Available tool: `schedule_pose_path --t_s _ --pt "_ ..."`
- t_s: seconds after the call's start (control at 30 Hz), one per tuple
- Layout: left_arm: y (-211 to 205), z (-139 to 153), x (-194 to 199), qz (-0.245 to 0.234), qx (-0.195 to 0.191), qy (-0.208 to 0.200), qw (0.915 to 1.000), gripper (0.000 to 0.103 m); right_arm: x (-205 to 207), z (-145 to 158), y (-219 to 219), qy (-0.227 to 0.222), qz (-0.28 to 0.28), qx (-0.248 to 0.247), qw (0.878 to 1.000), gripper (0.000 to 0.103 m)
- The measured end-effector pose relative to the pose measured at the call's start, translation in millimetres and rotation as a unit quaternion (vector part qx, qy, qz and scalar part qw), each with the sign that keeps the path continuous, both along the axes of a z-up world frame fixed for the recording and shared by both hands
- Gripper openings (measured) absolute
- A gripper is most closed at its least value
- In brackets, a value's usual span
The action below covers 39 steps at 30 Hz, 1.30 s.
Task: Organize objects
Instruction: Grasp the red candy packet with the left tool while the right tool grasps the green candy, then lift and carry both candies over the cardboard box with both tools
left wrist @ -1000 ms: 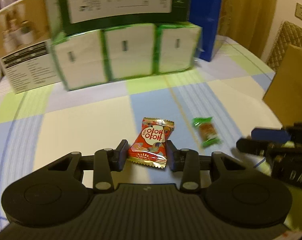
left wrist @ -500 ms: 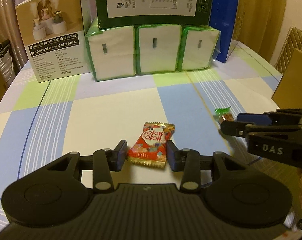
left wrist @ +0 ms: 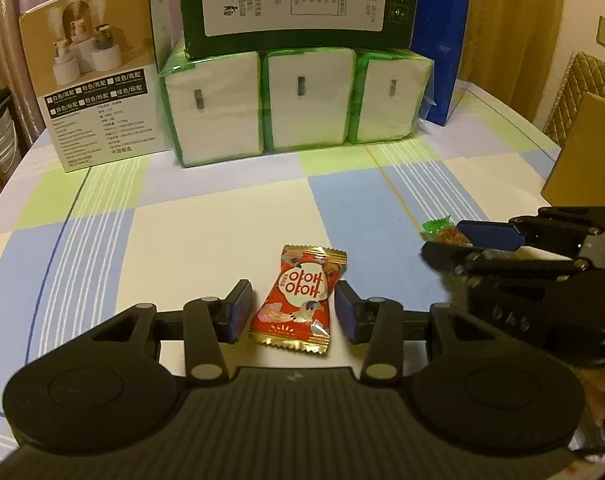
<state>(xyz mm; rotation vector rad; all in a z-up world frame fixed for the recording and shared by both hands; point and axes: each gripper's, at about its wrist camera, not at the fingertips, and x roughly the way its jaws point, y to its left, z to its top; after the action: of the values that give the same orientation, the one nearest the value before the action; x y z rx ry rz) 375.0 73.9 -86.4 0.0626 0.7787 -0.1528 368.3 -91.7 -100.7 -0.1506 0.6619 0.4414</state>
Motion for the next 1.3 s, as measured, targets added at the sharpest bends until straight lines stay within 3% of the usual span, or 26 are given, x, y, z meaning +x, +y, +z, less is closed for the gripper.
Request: schedule_pose_path --t_s 0.1,0.2,0.77,1.0,1.3 --pt "-2.2 -1.3 0.6 -0.002 0.003 -0.005 1.0000 0.039 0.8 0.4 -5.6 0.005 -0.005 0.003 1.000 0.017" --pt "-1.8 -0.2 0.8 0.002 -0.002 -0.003 1.0000 0.029 -0.9 1.7 -8.8 0.009 -0.010 0.004 1.000 0.017" --pt "-1.2 27.0 -37.1 0.051 0.001 0.023 0.9985 0.023 -40.4 18.2 -15.0 0.051 -0.007 0.005 0.999 0.017" --pt "-2.0 45.4 -68.0 0.070 0.003 0.035 0.9969 0.023 -68.6 40.9 -24.6 0.067 -0.011 0.012 0.998 0.017" --pt "-20.9 87.7 -133.5 0.073 -0.029 0.024 0.9966 0.023 -138.1 73.7 -53.5 0.082 -0.016 0.025 0.996 0.017"
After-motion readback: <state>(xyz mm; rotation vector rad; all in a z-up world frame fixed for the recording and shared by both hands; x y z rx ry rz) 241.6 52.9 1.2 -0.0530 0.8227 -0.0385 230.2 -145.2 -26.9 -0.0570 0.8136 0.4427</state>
